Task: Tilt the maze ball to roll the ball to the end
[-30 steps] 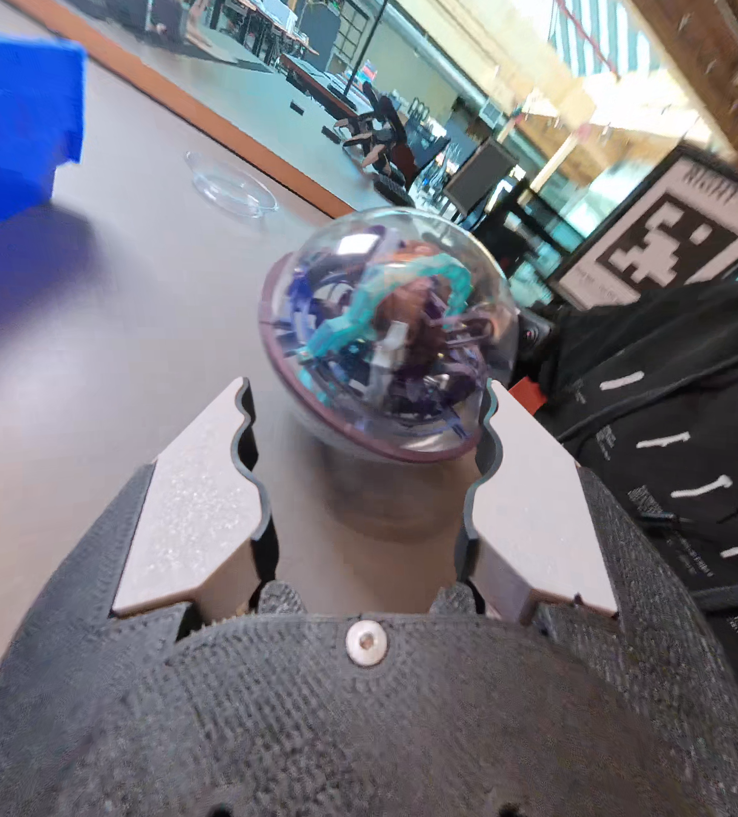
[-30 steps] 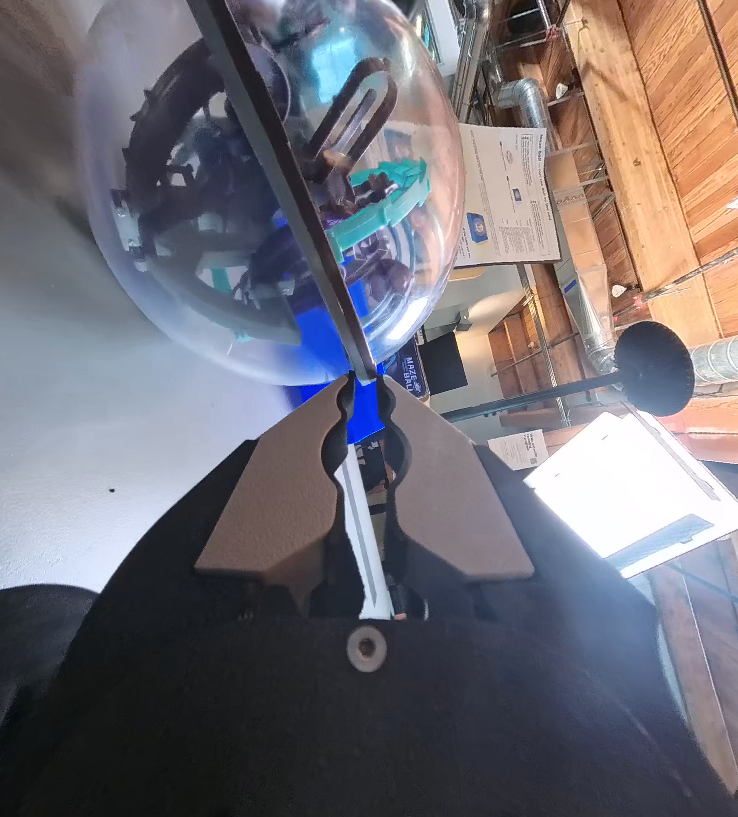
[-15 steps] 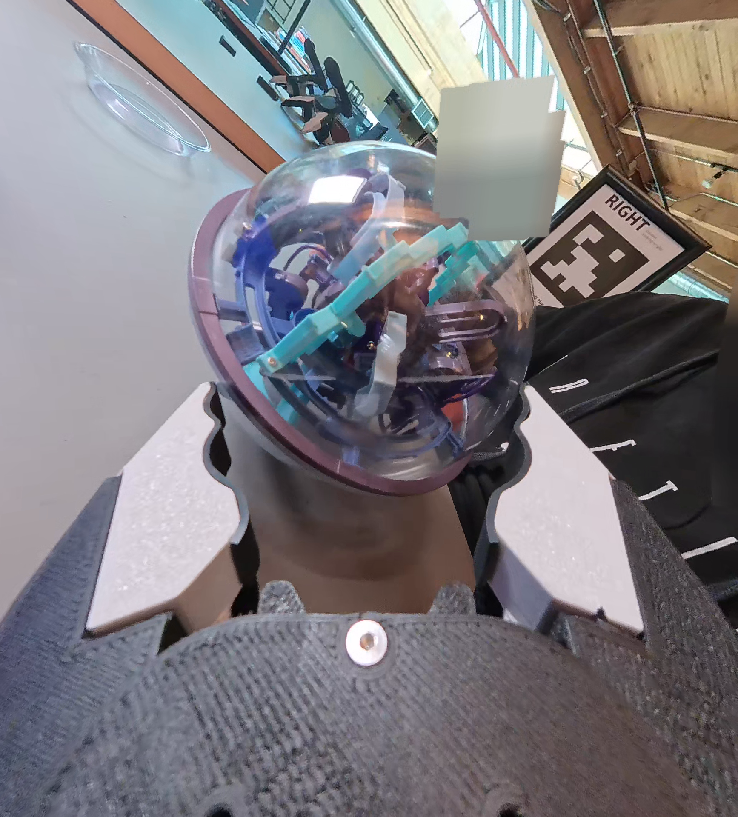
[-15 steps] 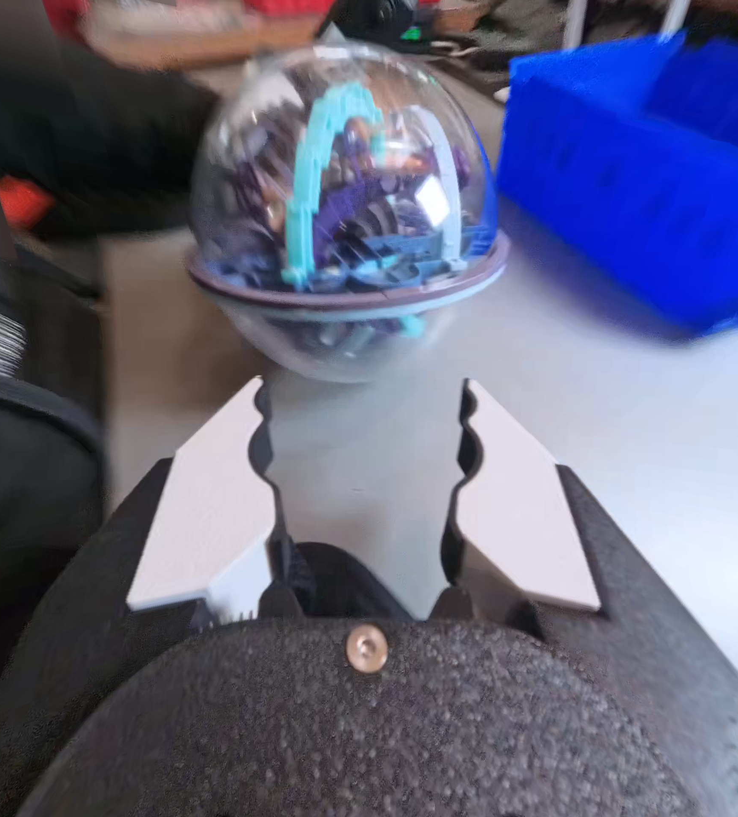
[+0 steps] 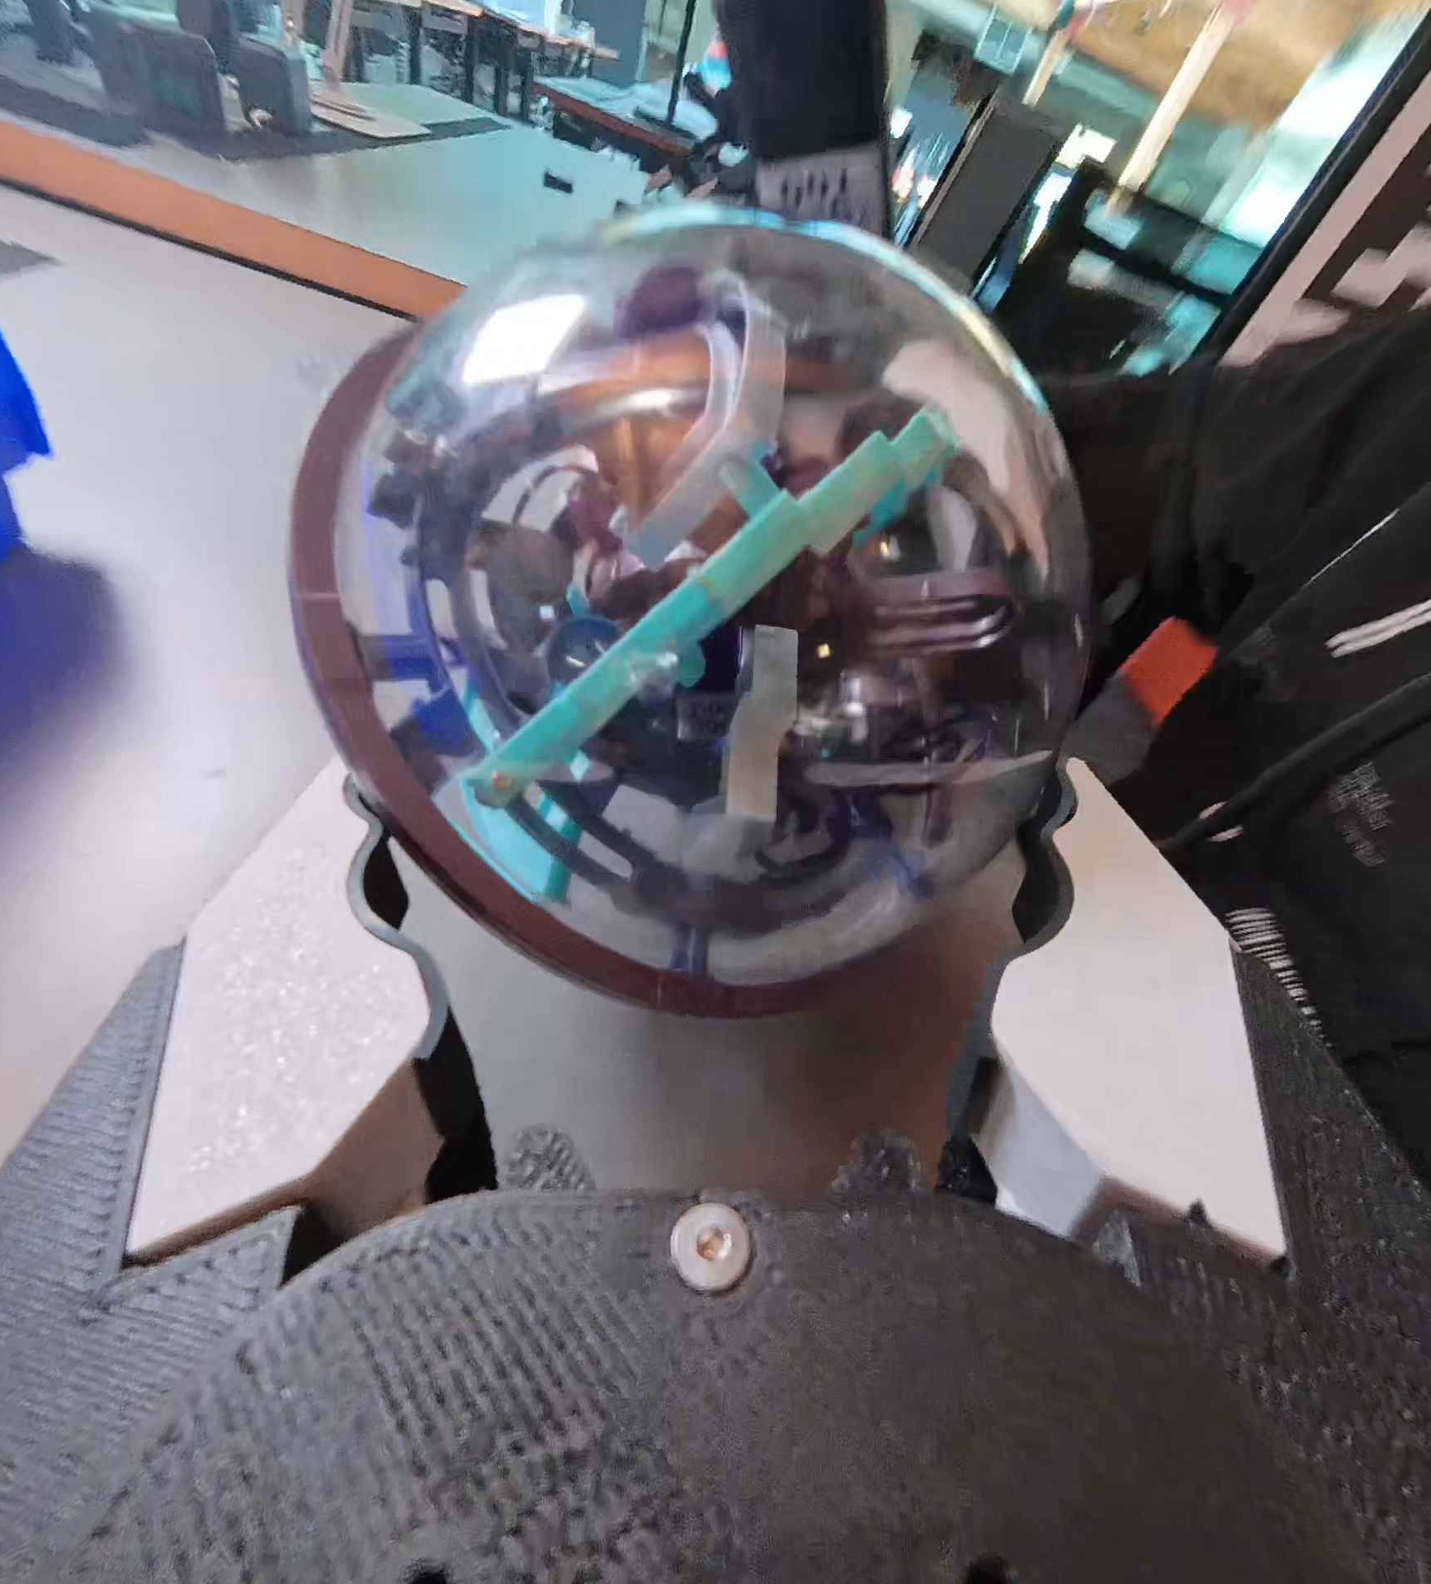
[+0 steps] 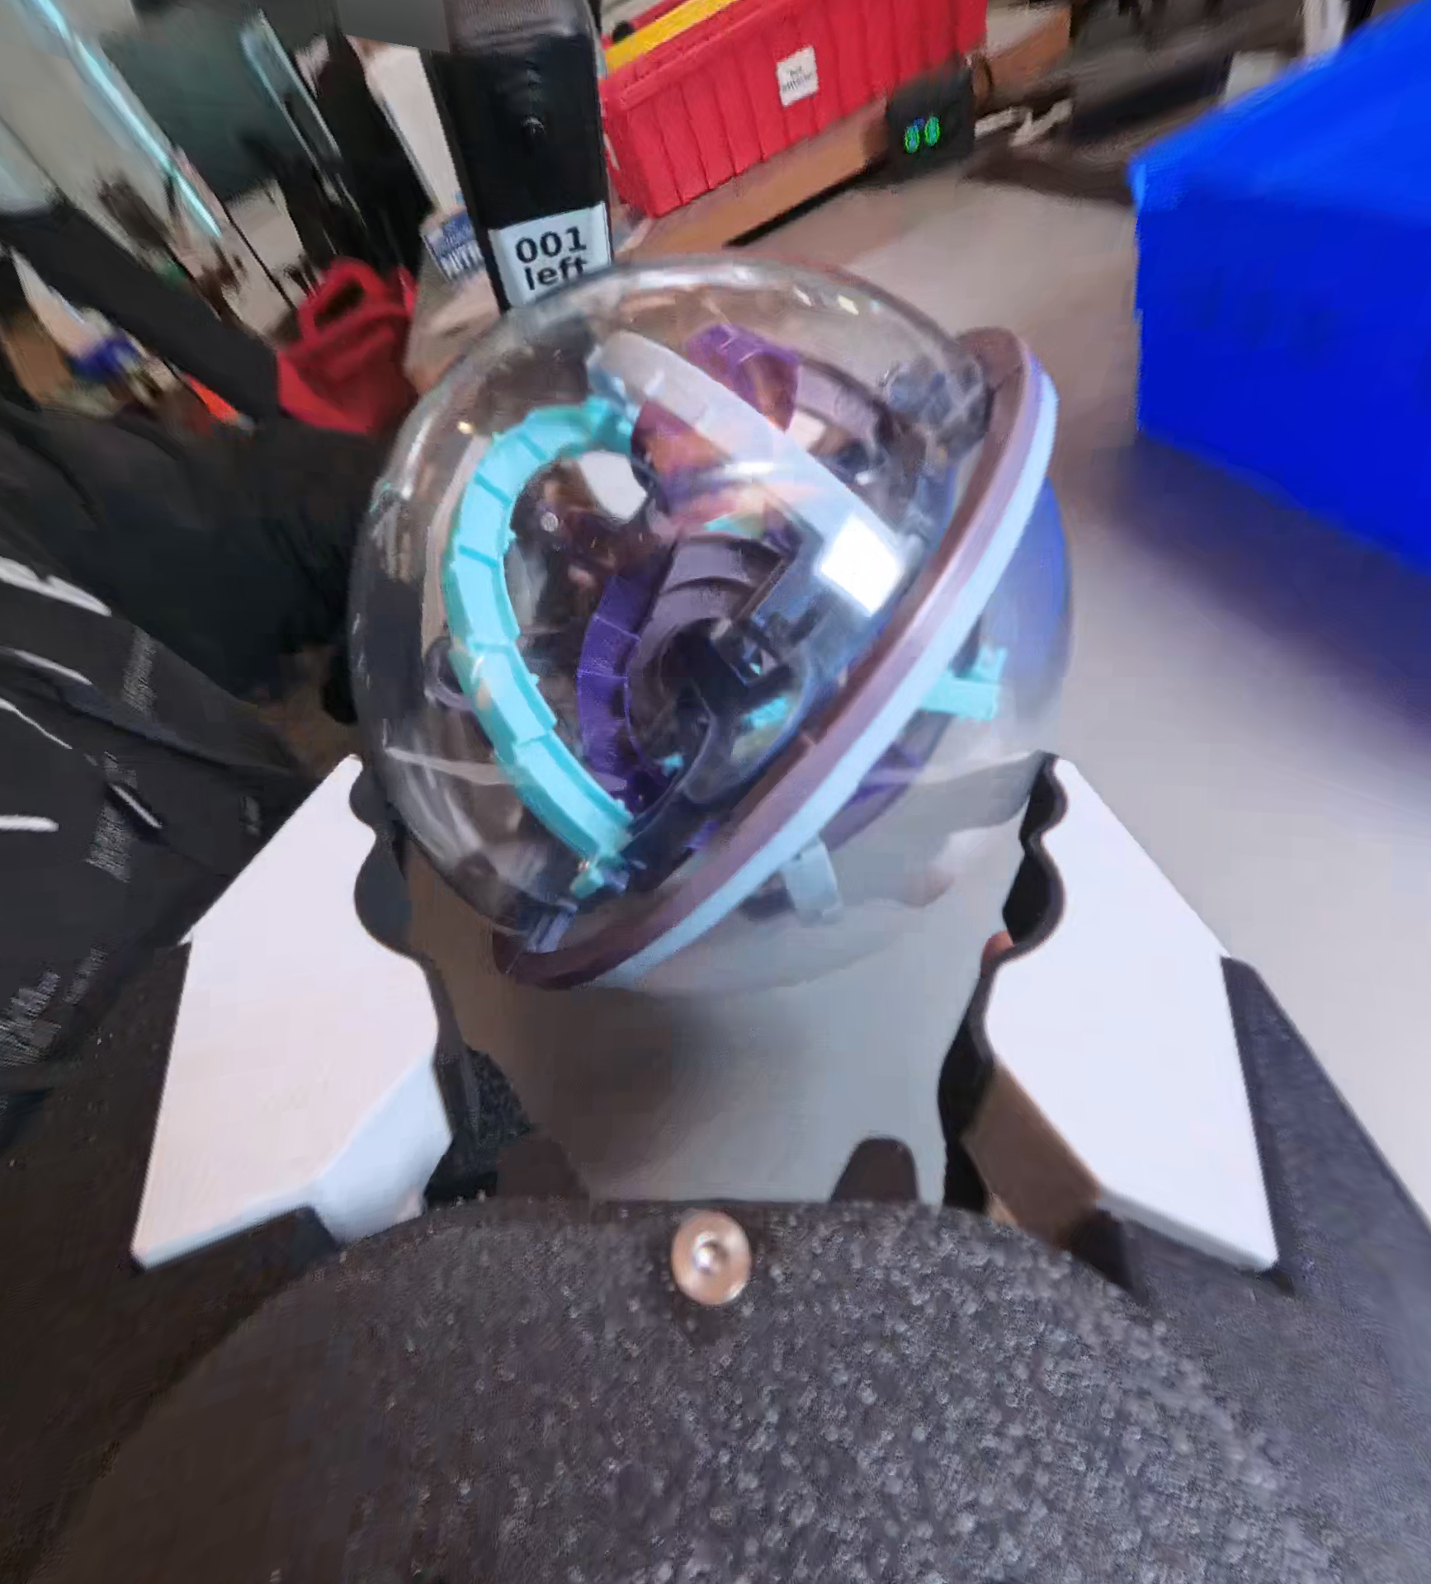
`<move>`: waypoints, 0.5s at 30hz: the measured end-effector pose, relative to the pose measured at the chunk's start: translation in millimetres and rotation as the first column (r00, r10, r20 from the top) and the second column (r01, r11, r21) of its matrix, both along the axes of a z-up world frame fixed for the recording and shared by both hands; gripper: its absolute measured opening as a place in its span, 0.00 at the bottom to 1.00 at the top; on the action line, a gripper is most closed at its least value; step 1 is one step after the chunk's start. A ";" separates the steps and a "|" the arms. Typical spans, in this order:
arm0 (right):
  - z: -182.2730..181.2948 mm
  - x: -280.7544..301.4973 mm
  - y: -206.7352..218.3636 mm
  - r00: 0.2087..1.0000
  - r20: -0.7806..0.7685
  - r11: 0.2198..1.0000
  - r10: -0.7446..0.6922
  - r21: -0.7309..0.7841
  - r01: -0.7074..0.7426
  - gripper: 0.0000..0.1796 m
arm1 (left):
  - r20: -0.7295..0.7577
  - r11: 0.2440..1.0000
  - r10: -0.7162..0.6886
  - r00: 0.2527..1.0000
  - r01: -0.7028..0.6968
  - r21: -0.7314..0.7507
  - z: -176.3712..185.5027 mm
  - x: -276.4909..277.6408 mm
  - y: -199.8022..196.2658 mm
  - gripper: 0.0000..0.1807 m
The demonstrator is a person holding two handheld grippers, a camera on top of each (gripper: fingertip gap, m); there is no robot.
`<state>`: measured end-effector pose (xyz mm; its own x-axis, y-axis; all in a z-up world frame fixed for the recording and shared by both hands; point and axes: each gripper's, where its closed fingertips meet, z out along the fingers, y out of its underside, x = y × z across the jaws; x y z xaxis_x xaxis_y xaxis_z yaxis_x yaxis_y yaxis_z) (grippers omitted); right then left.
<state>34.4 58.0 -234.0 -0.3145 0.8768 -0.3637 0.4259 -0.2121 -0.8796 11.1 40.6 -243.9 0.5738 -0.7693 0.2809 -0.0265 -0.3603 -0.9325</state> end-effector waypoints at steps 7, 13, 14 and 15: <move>55.5 -11.1 10.1 0.996 -0.040 0.975 0.081 0.212 -0.071 0.79 | -0.051 0.974 0.111 0.992 -0.099 0.206 40.3 -7.7 10.5 0.80; 52.8 -11.8 7.6 0.992 0.108 0.998 0.064 0.013 -0.066 0.79 | 0.107 0.995 0.097 0.990 -0.101 0.027 42.2 -6.7 6.0 0.80; 49.8 -10.3 6.4 0.988 0.139 0.998 0.063 -0.021 -0.061 0.79 | 0.127 0.996 0.093 0.988 -0.093 -0.007 39.6 -5.0 4.3 0.80; 46.6 -8.7 5.4 0.983 0.173 0.997 0.061 -0.064 -0.050 0.79 | 0.156 0.995 0.089 0.984 -0.083 -0.049 37.1 -3.1 2.6 0.80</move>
